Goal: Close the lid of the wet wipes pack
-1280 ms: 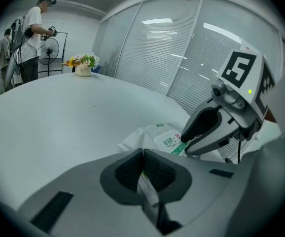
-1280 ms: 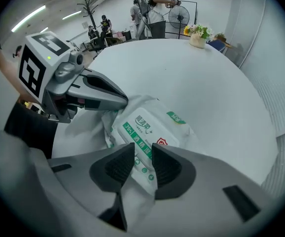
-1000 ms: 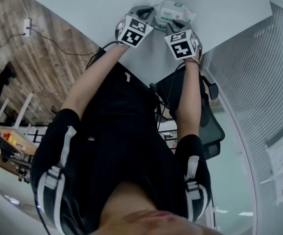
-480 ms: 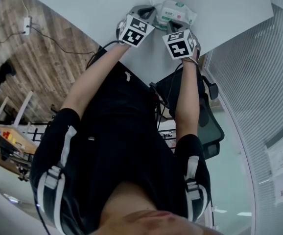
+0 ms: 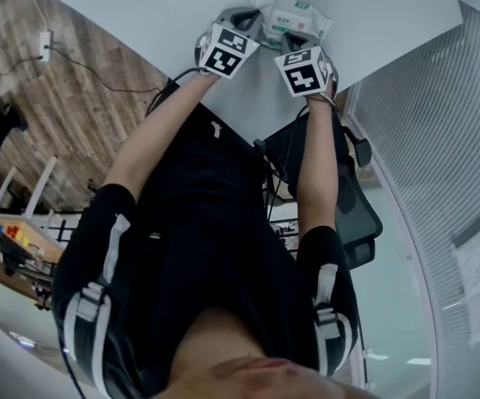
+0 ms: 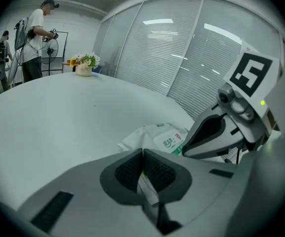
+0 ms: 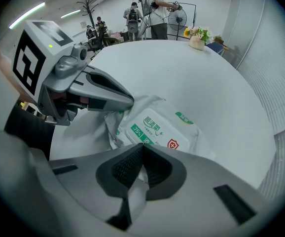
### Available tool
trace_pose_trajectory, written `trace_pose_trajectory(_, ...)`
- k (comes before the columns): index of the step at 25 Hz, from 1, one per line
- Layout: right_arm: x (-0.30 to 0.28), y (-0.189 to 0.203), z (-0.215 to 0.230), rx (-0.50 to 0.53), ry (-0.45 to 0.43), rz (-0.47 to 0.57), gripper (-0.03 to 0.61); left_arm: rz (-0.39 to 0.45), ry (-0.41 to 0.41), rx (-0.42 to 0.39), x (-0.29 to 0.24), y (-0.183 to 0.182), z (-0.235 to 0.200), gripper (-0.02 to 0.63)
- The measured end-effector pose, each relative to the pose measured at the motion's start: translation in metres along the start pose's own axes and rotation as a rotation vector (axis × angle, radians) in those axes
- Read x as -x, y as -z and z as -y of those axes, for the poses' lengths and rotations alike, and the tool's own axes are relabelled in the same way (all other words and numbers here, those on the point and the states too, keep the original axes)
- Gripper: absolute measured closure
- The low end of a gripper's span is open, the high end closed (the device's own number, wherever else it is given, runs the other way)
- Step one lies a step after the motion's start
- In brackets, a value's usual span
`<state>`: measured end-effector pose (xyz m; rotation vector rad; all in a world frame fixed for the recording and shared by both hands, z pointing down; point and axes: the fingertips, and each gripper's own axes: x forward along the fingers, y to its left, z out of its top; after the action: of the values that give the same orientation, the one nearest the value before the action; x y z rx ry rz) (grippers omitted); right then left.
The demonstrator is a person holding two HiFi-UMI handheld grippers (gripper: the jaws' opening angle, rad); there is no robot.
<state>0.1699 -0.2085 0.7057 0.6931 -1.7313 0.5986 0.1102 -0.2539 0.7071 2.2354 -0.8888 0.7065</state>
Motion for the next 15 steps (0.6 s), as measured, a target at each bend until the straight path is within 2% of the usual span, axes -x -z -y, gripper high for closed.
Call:
trace_pose_trajectory(3, 0.011, 0.000, 0.000, -0.083, -0.001, 0.060, 0.555, -0.008, -0.001, -0.016, 0.006, -0.001, 0.003, 0.586)
trace_pose_trajectory(5, 0.029, -0.004, 0.001, -0.156, 0.015, 0.143, 0.555, 0.006, -0.006, -0.027, 0.016, -0.004, 0.007, 0.586)
trace_pose_trajectory(7, 0.057, -0.007, 0.003, -0.209, 0.067, 0.249, 0.555, 0.043, -0.017, -0.032, 0.033, -0.010, 0.013, 0.586)
trace_pose_trajectory(11, 0.139, -0.001, -0.002, -0.309, 0.212, 0.504, 0.555, 0.162, -0.029, -0.032, 0.090, -0.027, 0.041, 0.586)
trace_pose_trajectory(15, 0.240, 0.022, -0.028, -0.413, 0.343, 0.771, 0.555, 0.343, -0.072, -0.087, 0.179, -0.049, 0.087, 0.586)
